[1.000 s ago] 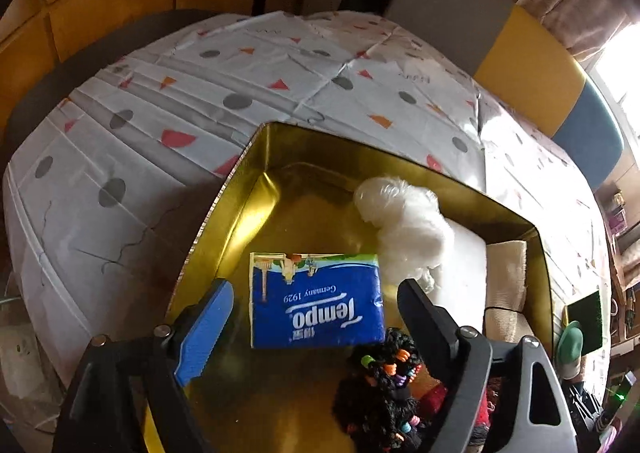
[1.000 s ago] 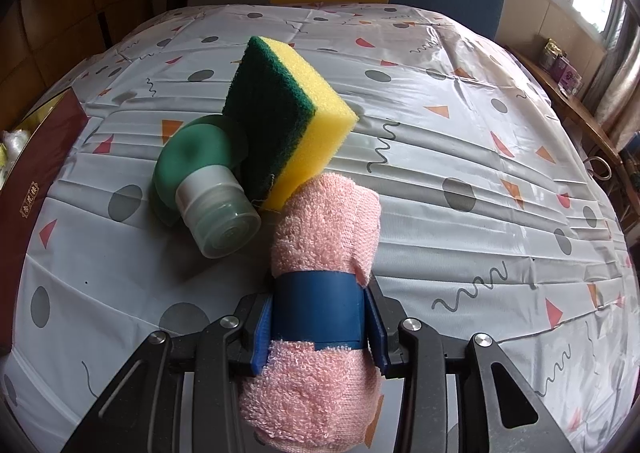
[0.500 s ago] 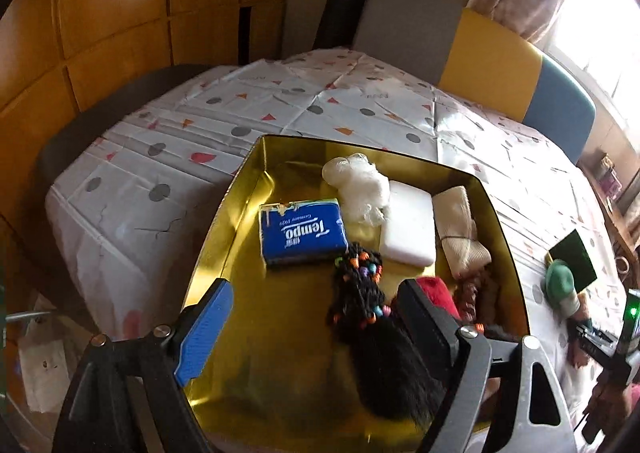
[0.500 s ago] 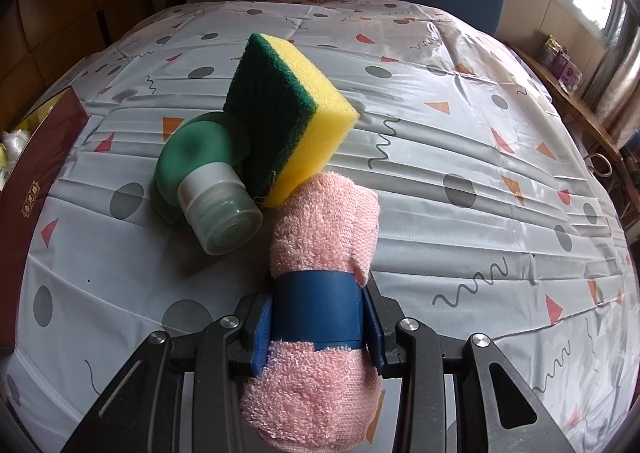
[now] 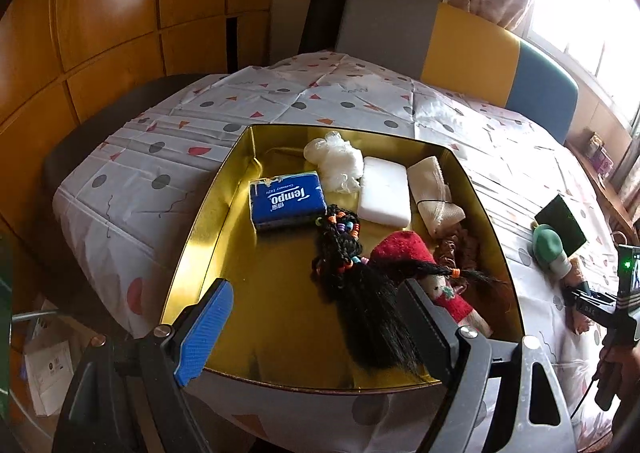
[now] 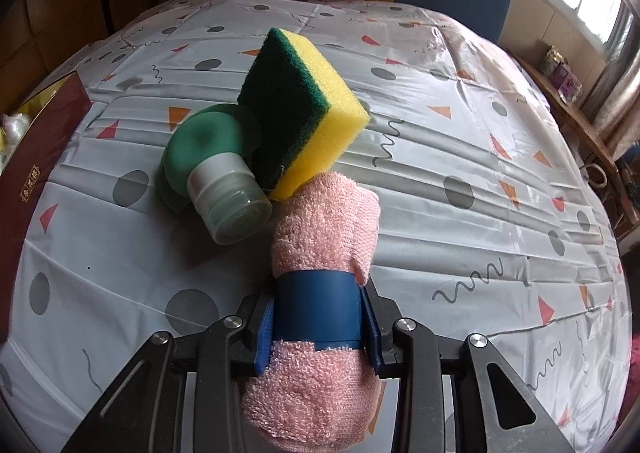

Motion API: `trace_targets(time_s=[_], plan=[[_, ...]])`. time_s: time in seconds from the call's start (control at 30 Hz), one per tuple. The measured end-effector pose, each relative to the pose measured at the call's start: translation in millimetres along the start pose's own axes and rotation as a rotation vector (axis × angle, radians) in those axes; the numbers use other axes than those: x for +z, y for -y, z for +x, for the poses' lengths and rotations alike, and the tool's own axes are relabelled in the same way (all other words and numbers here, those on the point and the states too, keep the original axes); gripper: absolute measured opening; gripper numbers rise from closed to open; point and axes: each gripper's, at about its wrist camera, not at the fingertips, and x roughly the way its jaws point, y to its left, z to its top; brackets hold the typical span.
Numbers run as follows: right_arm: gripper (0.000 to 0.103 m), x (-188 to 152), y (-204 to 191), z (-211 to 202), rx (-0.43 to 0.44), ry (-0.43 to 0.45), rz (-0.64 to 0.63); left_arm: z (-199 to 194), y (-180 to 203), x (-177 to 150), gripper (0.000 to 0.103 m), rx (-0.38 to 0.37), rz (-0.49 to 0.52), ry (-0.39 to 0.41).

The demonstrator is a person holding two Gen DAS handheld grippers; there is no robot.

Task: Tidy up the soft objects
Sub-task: 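Carry the pink towel roll toward the gold tray with the right tool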

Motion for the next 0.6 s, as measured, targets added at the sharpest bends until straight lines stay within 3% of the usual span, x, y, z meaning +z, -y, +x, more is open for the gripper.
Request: trace_targets(time_s=[0.23, 0.5, 0.6], plan=[[0.035, -6, 7, -10, 0.107, -0.075, 0.109, -5, -1, -1, 0.086, -0.008, 0.005, 0.017], [0.035, -21, -20, -29, 0.241, -0.11, 0.101, -5, -8, -4, 0.086, -0.016, -0.011, 0.016], [0.035, -24, -33, -42, 0.289, -0.084, 0.102, -6, -10, -4, 0.086, -0.013, -0.011, 0.022]])
